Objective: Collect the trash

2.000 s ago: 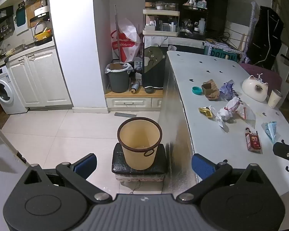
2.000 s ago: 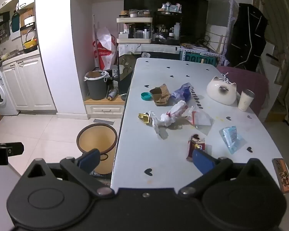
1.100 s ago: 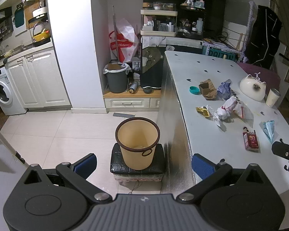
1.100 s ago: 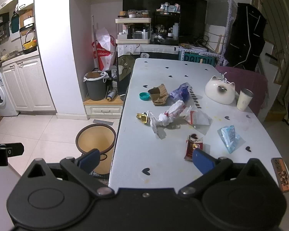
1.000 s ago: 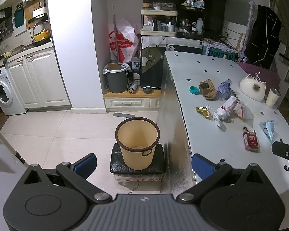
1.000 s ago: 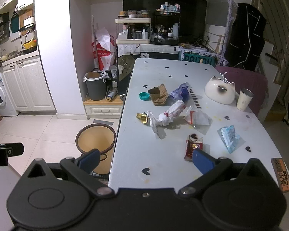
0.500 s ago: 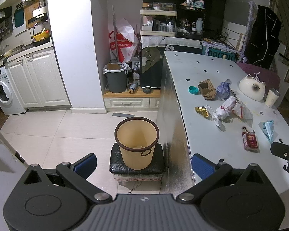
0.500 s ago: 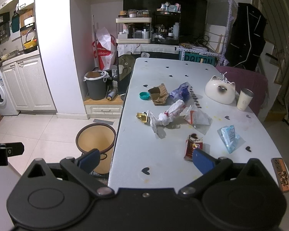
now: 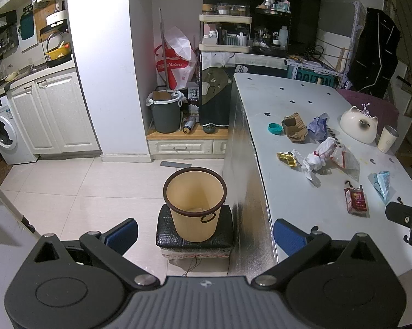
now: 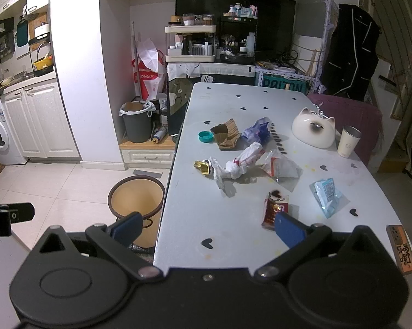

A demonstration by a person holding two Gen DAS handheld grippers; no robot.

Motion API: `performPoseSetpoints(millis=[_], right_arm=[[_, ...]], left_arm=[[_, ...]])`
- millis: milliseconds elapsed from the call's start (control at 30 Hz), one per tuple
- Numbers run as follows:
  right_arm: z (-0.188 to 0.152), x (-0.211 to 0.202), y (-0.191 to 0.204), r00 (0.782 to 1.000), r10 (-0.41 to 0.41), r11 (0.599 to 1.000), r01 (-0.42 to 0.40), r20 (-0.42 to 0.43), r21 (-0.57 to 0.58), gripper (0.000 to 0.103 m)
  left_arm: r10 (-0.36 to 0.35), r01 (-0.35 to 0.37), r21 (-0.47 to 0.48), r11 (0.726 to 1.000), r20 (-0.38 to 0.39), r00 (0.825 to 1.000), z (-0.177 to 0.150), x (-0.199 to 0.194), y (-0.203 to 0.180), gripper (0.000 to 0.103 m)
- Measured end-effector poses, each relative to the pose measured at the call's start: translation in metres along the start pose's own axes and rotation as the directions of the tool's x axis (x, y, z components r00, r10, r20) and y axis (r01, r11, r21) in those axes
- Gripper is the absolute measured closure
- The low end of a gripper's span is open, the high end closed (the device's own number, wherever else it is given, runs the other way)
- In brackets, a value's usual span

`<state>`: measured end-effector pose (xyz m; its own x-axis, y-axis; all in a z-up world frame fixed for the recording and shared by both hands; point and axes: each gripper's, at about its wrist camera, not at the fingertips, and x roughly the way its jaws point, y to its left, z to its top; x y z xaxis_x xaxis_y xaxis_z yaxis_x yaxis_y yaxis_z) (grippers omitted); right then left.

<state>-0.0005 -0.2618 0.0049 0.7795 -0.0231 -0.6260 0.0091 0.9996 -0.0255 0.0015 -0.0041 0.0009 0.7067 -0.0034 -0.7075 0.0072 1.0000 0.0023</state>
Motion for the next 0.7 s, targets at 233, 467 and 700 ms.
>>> performPoseSetpoints(millis=[233,467,700], right_arm=[[-0.0003,-0.0004,-0.0001,1.0,0.0,1.0,0.0,0.0,0.0,0.0],[-0.0004,-0.0008,0.0006,1.0,0.0,1.0,0.0,0.0,0.0,0.0],[-0.0004,-0.0011,0.0016,1.0,0.002,1.0,-0.002,0.0,-0.002,0.0]], left_arm=[[0.0,0.0,0.001,1.0,0.001,1.0,-0.0001,0.0,-0.0001,0.0],[0.0,0.0,0.0,1.0,0.001,1.0,0.0,-0.0001,-0.0004,0.0],[0.001,-0.001,0.0,1.0,0.002,1.0,-0.0001,-0.0002,0.0,0.0]])
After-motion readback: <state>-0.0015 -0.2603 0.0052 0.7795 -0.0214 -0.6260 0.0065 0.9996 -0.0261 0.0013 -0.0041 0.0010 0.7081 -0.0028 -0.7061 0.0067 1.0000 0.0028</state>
